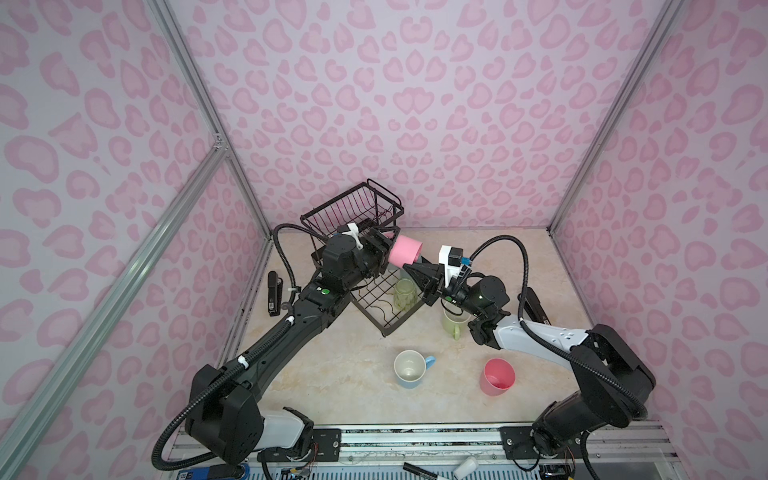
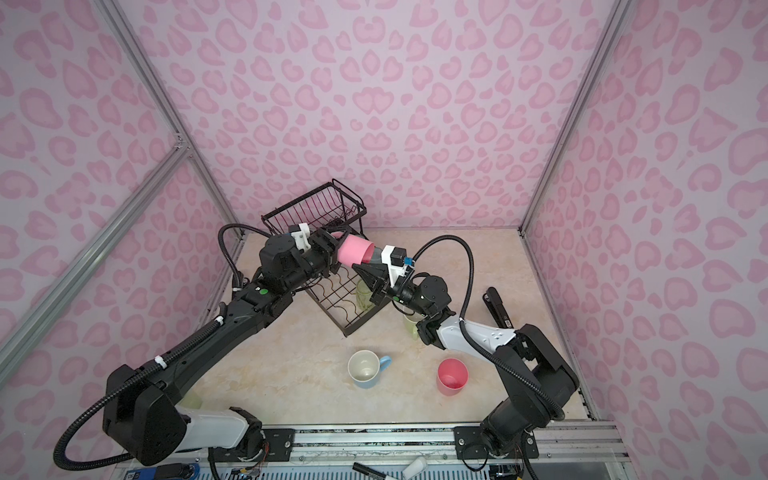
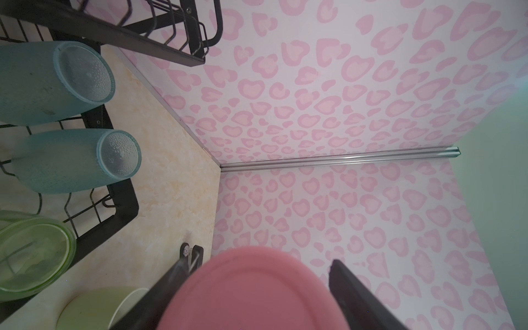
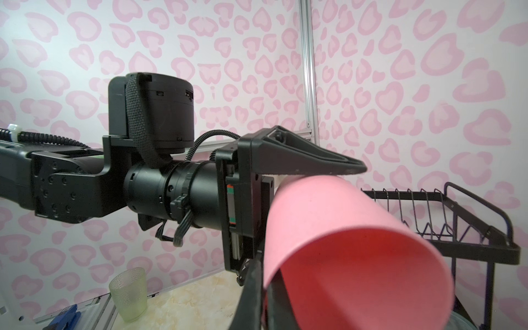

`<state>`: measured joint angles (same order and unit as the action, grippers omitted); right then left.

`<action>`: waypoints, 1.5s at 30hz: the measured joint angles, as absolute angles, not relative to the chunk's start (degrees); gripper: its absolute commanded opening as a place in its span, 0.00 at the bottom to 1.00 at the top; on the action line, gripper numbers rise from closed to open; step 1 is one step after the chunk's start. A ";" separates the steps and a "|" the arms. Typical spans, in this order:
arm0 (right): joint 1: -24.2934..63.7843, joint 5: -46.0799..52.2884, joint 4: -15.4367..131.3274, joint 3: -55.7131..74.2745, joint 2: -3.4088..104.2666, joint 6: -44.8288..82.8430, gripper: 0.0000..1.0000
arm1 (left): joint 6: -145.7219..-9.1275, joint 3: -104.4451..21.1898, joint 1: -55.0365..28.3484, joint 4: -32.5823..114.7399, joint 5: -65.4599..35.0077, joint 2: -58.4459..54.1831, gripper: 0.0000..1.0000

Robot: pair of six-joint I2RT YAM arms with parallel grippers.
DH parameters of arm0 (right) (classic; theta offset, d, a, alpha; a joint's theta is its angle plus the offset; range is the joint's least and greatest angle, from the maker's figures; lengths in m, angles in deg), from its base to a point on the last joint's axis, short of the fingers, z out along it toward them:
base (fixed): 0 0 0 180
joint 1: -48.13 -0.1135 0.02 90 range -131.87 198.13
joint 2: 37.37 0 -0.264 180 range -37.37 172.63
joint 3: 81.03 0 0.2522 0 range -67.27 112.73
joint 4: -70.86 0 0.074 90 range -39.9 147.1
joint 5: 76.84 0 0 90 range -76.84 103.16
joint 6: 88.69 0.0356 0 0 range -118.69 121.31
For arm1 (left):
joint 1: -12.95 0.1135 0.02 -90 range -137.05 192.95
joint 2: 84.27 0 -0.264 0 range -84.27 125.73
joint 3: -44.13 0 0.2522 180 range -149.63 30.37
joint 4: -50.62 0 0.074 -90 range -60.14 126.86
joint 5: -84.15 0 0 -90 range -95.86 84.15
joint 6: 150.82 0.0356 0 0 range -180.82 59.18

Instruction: Load the cups into the dish rack

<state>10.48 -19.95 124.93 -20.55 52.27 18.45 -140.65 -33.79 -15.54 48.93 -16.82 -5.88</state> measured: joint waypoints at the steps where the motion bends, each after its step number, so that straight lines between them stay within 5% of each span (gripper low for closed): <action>1: 10.48 -20.05 124.91 -20.55 52.27 18.45 0.00 | -140.52 -33.79 -15.54 48.93 -16.82 -5.88 0.71; 7: 10.65 -20.05 124.80 -20.55 52.34 18.50 0.01 | -139.80 -33.79 -15.54 48.93 -16.73 -5.88 0.67; 19: 12.01 -19.62 122.61 -20.62 52.41 19.87 0.37 | -134.07 -33.74 -15.57 48.96 -14.08 -5.49 0.66; 45: 19.55 -20.01 113.21 -28.22 43.55 22.96 0.59 | -102.03 -29.94 -18.04 48.74 -0.84 -4.42 0.65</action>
